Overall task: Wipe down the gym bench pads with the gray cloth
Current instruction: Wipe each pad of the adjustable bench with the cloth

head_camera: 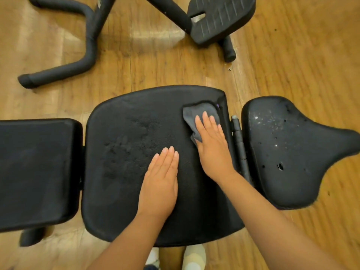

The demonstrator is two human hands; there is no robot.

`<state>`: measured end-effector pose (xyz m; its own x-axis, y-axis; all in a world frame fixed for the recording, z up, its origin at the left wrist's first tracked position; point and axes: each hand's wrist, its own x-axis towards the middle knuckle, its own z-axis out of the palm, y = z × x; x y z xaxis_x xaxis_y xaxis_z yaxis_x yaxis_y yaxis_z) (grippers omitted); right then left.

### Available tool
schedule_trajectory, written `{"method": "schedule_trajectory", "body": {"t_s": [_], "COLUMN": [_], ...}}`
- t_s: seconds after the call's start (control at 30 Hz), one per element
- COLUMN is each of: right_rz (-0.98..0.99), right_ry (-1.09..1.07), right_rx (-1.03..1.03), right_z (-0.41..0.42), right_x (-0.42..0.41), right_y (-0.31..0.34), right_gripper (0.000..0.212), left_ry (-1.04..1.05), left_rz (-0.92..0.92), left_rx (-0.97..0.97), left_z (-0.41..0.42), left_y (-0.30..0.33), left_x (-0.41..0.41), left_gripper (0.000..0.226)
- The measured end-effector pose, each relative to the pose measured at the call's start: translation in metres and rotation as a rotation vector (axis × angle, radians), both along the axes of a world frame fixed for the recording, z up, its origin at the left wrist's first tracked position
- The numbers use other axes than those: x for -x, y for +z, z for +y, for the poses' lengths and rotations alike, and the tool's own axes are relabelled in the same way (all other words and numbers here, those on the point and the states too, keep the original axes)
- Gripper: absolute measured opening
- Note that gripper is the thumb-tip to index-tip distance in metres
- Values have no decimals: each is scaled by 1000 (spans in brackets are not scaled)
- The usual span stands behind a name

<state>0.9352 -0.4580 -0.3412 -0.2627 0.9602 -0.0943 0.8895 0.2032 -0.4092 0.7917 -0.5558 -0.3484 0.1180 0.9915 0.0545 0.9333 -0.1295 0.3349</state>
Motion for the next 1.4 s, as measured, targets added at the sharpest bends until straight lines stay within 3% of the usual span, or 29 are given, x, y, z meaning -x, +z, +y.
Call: {"method": "schedule_trajectory", "body": {"t_s": [0.2,0.4,0.57,0.67,0.73,0.87,1.0,1.1,1.2,1.3,1.4], "right_rz": [55,251,705,715,677,484,-39,-203,-247,-281,-270], "right_ry": [-61,-180,-583,-843,-937,-699,-260,22,55,40,38], "right_rx": [51,103,226,59,-17,-90,-60,59,117,35,38], "right_z": [-96,-109,-87,-66,-61,-60,-58,-63,-62,-57,-49], "right_x": [-5,-9,-26,-73,-108,-154,-159,-155,-156,-154,-153], "right_y": [9,10,50,82,95,88,30,6,1,-2,-6], "right_gripper": [64,57,34,21,24,43,75,78,89,61,59], "left_ry": [1,68,97,124,121,99,77,68,80,85,88], "left_rz": [8,102,-11,-31,13,129,238,287,313,309,295], "left_rx": [23,89,0,-5,31,114,64,74,95,97,111], "left_z": [0,2,19,42,55,61,59,58,59,60,60], "left_y": [4,19,42,41,32,8,-1,0,1,-2,-2], "left_x": [0,-13,-73,-114,-135,-150,-149,-149,-150,-151,-151], "left_gripper": [45,48,48,49,49,49,50,52,55,55,54]}}
